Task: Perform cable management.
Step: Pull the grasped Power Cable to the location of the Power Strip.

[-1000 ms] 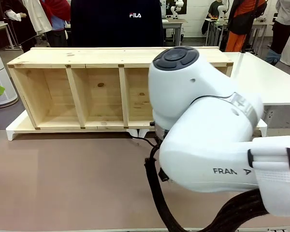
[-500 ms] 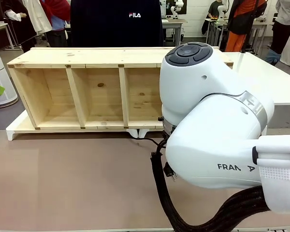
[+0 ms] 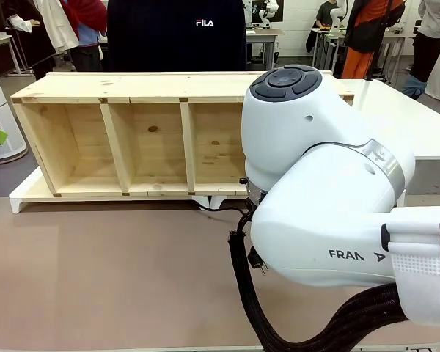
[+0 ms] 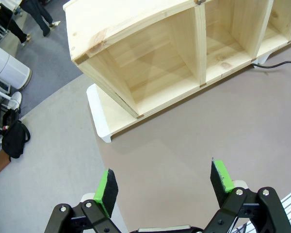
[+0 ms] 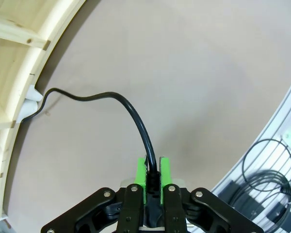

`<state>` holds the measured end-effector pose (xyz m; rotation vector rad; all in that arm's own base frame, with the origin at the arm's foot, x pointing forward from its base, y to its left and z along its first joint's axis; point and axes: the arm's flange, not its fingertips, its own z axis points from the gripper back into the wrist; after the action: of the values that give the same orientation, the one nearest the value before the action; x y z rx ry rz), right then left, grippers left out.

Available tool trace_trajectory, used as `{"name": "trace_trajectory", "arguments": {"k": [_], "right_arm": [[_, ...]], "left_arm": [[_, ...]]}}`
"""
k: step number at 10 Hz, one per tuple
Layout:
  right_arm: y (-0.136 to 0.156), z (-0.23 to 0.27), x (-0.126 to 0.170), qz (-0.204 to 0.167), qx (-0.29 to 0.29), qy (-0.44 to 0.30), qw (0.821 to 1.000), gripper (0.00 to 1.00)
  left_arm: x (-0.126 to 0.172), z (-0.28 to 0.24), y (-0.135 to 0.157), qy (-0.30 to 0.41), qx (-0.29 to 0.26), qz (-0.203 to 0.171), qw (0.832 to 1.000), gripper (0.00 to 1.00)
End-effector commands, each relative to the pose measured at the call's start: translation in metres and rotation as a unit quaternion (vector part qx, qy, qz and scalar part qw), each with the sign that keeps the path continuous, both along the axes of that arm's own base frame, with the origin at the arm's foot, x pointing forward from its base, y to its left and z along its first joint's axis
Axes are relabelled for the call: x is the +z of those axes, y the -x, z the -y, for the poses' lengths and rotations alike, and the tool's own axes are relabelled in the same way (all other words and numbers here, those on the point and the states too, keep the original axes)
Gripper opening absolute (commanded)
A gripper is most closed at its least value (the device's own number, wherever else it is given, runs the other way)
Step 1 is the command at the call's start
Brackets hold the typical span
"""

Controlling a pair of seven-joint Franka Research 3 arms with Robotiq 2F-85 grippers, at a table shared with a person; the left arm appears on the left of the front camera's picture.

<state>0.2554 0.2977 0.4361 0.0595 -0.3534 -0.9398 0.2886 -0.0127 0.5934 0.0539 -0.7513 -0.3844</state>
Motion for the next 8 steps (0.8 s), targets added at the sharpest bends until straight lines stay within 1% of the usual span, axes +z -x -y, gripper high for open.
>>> {"name": "trace_trajectory", "arguments": {"k": [1,5,6,8], "right_arm": [[0.0,0.001,0.0,-0.003,-0.001,0.0,1.0,0.14],[0.0,0.0,0.0,0.0,0.0,0.0,1.0,0.14],[0.003,0.017,0.002,-0.006,0.015,0.024,1.0,0.14],[0.003,0.058,0.004,-0.029,0.026,0.072,0.997,0.14]], "left_arm": [[0.0,0.0,0.0,-0.001,0.001,0.0,1.0,1.0],[0.0,0.0,0.0,-0.001,0.001,0.0,1.0,1.0],[0.0,0.0,0.0,-0.001,0.001,0.0,1.0,1.0],[0.0,0.0,0.0,-0.001,0.001,0.0,1.0,1.0]]}}
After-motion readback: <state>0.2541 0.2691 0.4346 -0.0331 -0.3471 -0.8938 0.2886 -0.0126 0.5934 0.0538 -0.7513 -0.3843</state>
